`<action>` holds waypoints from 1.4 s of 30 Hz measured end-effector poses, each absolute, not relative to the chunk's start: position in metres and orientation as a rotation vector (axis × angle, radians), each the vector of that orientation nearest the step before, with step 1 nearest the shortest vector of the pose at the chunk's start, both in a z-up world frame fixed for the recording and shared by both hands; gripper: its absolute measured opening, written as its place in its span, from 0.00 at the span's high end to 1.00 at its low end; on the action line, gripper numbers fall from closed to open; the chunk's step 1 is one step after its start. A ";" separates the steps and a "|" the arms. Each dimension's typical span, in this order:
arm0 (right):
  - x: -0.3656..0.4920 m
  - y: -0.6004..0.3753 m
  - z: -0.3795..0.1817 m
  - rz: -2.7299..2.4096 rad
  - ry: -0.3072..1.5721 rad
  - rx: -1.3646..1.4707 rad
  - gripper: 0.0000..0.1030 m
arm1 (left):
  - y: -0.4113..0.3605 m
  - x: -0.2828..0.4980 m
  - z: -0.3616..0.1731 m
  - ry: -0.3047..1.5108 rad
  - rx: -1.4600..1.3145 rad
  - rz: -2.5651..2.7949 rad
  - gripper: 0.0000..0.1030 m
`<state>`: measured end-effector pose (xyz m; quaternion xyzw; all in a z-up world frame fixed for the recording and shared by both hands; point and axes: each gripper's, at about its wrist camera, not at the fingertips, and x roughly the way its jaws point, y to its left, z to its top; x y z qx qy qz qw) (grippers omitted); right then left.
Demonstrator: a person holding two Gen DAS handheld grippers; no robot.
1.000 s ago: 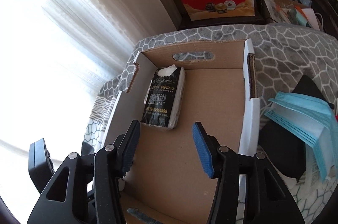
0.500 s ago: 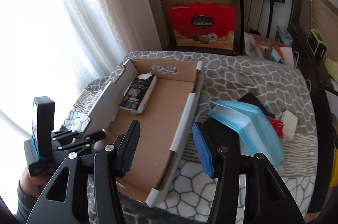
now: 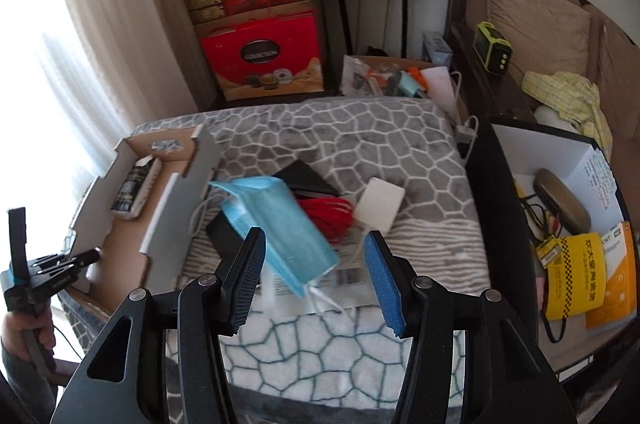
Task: Organize objects
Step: 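Move the right tool back and grasp the white USB hub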
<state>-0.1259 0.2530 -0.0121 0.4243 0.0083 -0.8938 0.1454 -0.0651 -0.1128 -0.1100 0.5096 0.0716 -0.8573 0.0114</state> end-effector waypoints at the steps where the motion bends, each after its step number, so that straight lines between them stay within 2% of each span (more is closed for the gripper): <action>1: -0.130 0.259 -0.014 -2.589 0.016 1.236 0.48 | -0.113 -0.065 -0.110 0.225 1.590 -2.673 0.90; 16: -0.220 0.291 -0.078 -2.622 -0.145 1.524 0.48 | -0.112 -0.067 -0.109 0.219 1.590 -2.671 0.90; 28: -0.247 0.277 -0.099 -2.590 -0.143 1.612 0.46 | -0.110 -0.070 -0.109 0.208 1.588 -2.667 0.90; 30: -0.247 0.273 -0.100 -2.609 -0.112 1.597 0.56 | -0.110 -0.070 -0.109 0.209 1.589 -2.667 0.90; 36: -0.241 0.280 -0.089 -2.649 -0.155 1.517 0.60 | -0.111 -0.072 -0.110 0.212 1.592 -2.666 0.90; 42: -0.225 0.287 -0.054 -2.728 -0.138 1.371 0.61 | -0.111 -0.072 -0.110 0.213 1.591 -2.666 0.90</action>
